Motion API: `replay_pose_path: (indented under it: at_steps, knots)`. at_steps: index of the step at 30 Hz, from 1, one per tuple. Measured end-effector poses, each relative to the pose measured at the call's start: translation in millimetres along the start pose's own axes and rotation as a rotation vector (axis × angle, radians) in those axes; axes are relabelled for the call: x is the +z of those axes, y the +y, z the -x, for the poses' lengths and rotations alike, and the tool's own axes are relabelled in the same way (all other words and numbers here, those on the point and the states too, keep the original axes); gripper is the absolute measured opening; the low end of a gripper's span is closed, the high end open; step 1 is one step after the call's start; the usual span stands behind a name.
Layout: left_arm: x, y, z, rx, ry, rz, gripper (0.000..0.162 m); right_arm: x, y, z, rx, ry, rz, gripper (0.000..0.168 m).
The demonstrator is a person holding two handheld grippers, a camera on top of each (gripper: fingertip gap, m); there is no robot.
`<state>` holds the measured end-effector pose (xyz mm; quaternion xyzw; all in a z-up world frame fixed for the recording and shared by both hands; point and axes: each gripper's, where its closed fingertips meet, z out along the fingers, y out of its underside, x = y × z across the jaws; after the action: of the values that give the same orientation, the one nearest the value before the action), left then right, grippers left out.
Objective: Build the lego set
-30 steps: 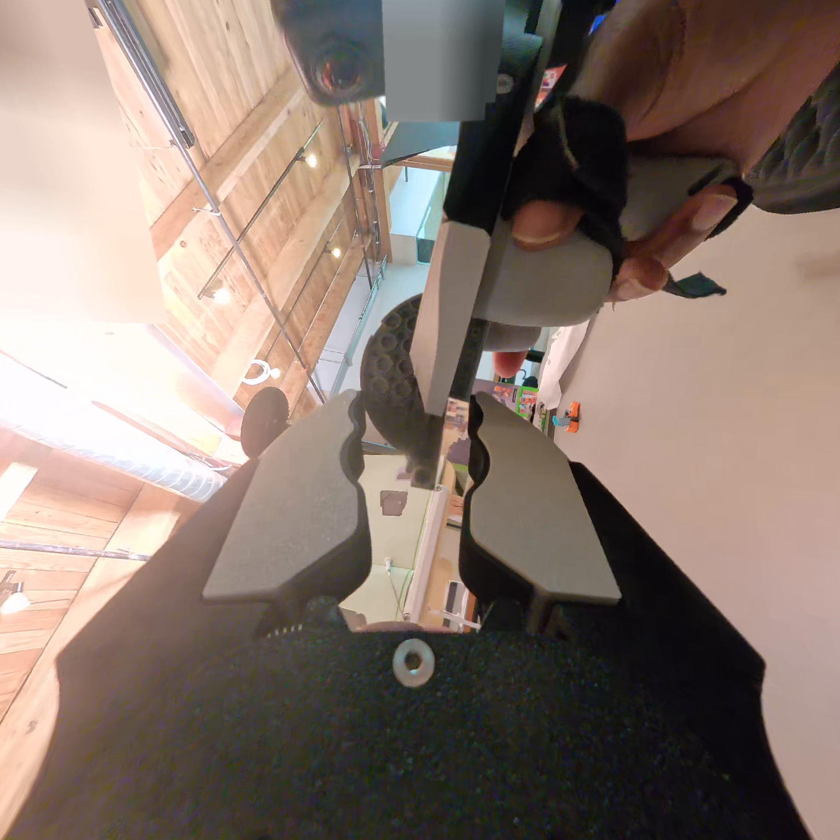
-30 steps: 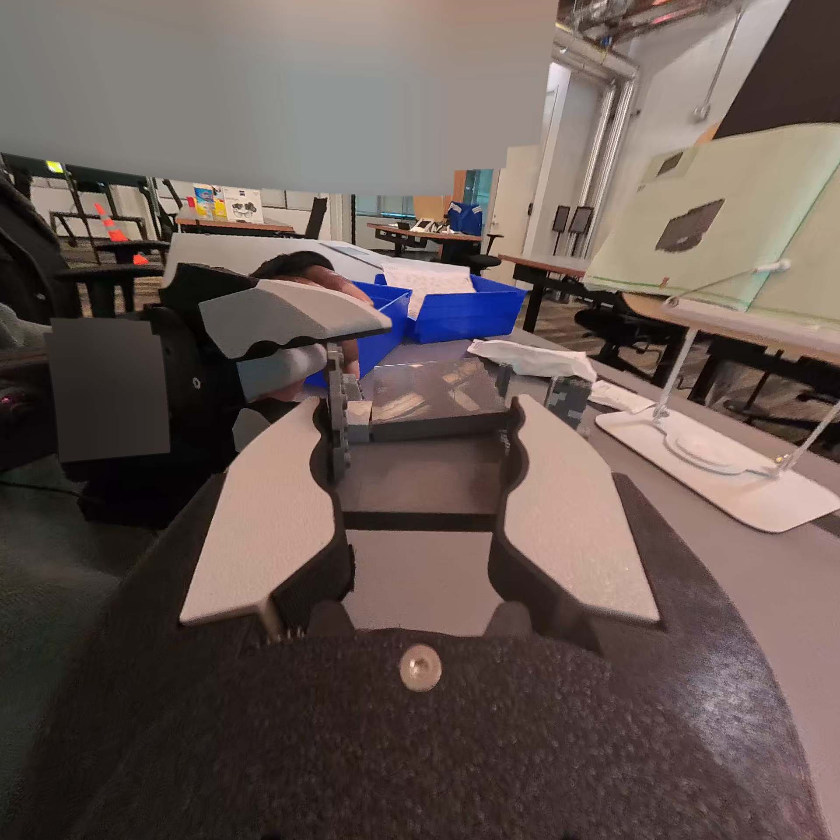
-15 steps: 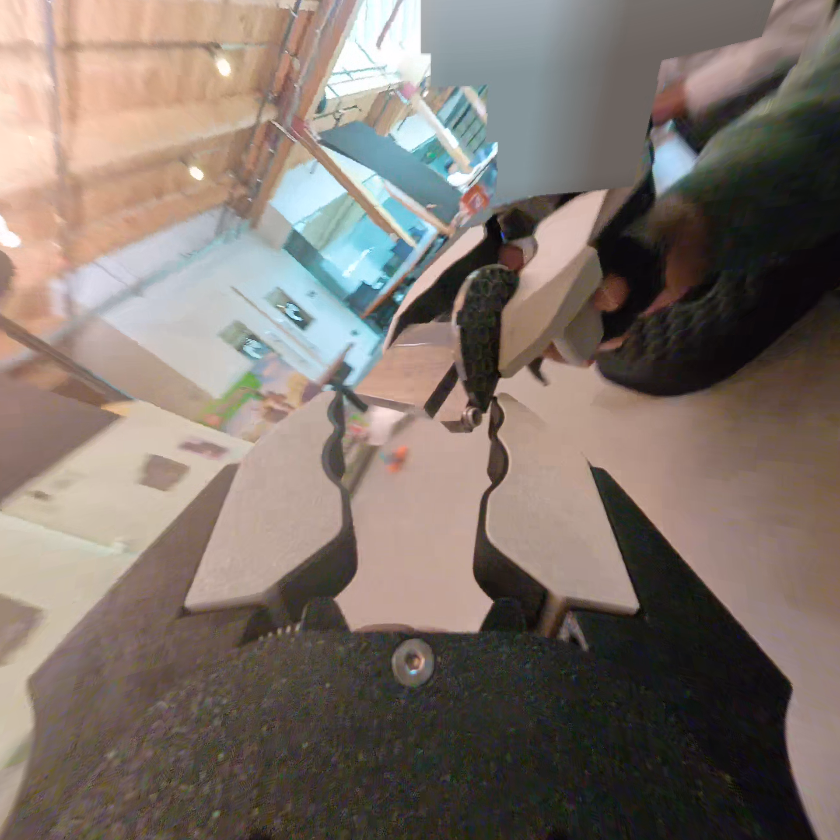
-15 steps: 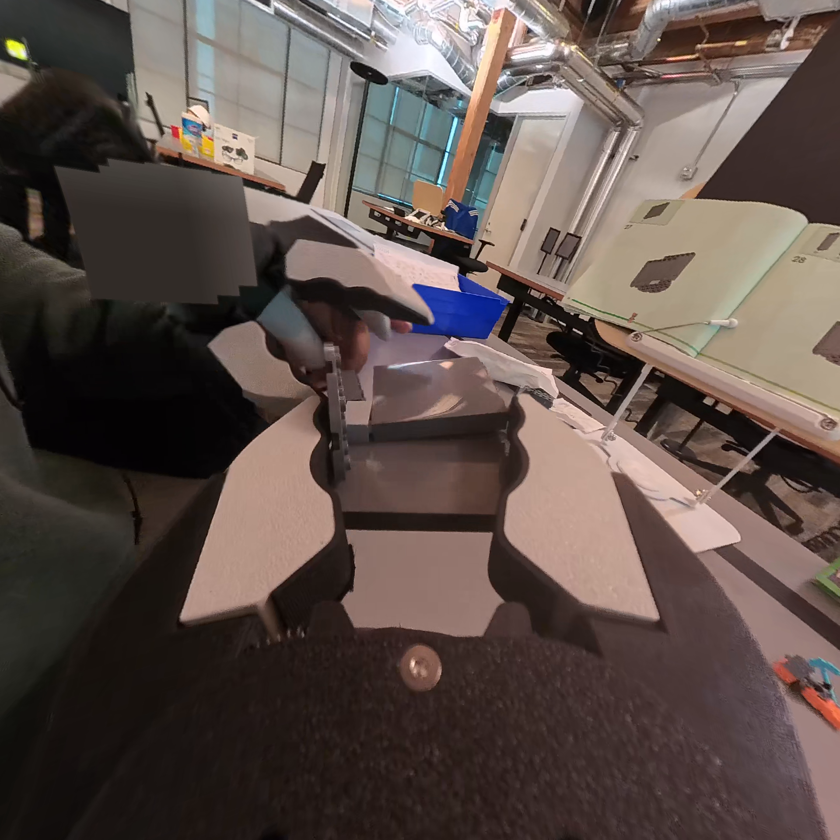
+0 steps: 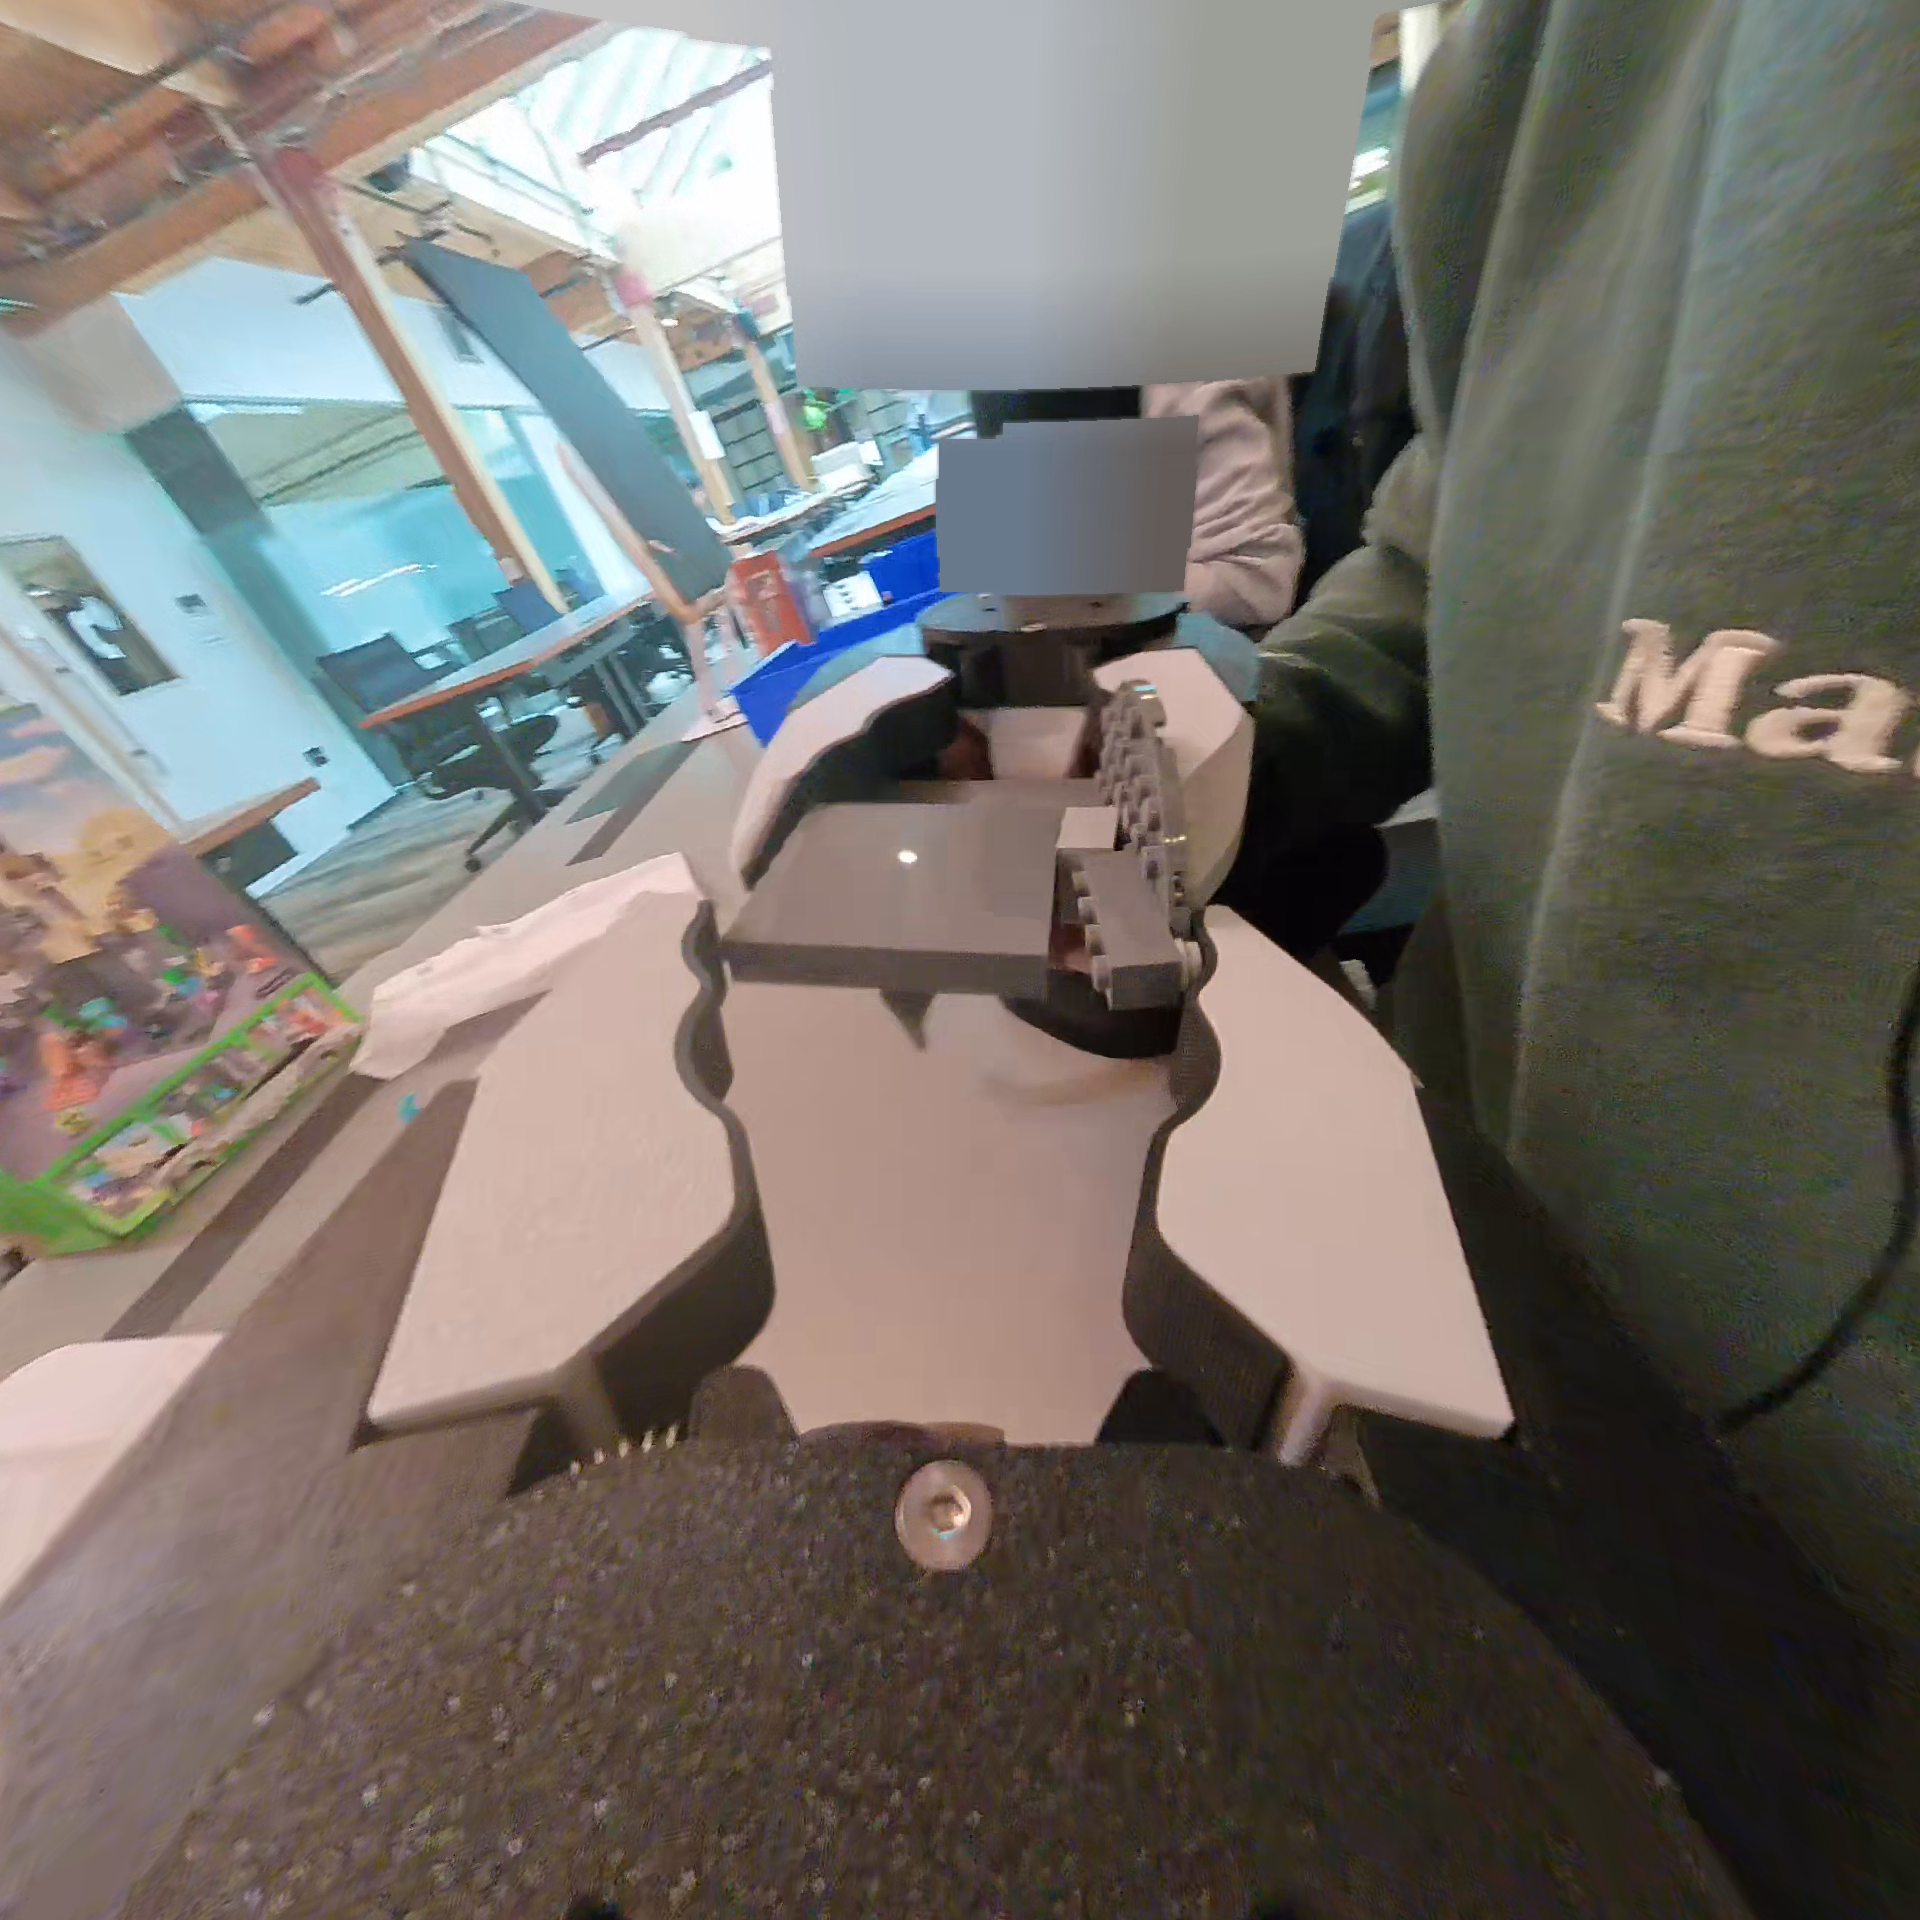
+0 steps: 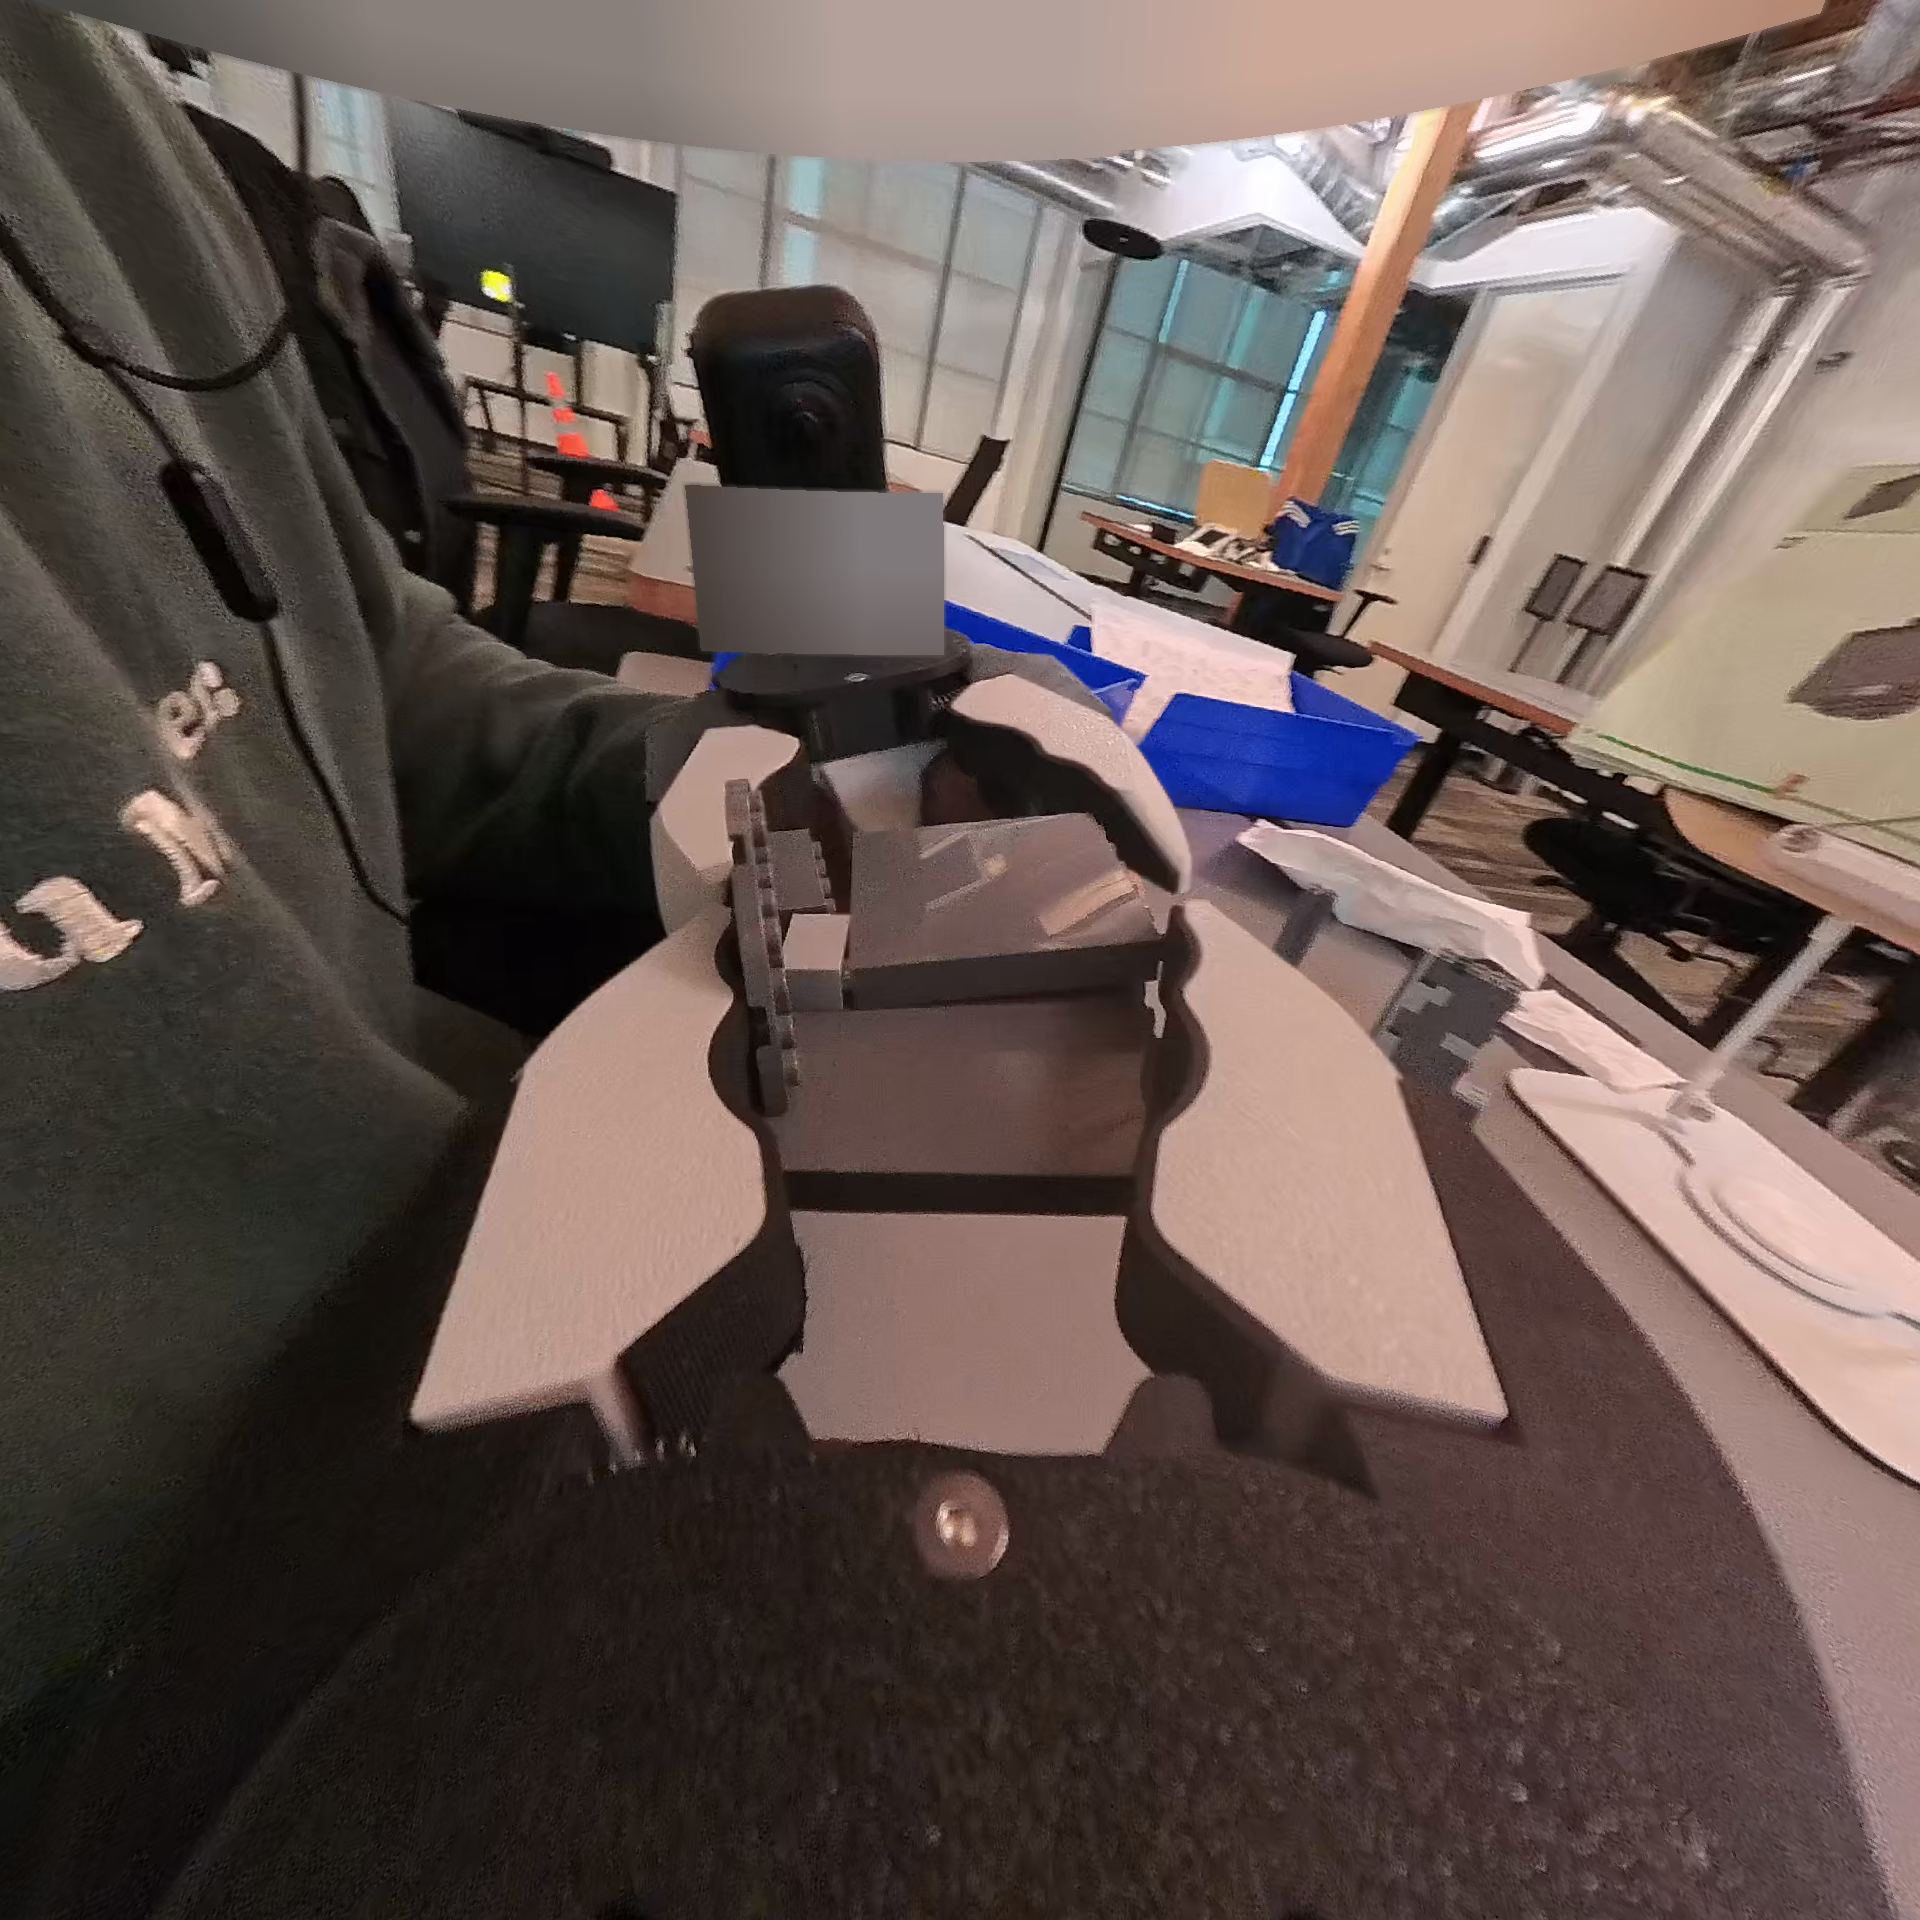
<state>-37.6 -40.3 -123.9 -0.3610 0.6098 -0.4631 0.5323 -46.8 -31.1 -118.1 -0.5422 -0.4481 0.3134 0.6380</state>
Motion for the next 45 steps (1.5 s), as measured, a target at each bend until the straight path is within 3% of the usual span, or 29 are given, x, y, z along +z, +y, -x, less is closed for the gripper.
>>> replay_pose_path:
  at_steps: [9,26,45]
  knots:
    - [0,3,-7,0.035,0.015,0.022,0.076,-2,6,9,-0.042,-0.074,0.012,0.077]
    - [1,11,-10,0.021,0.027,0.085,0.076,-2,15,10,-0.023,-0.080,0.045,0.075]
    - [0,4,-2,0.074,-0.028,0.047,0.076,-5,11,6,-0.051,-0.084,0.128,0.079]
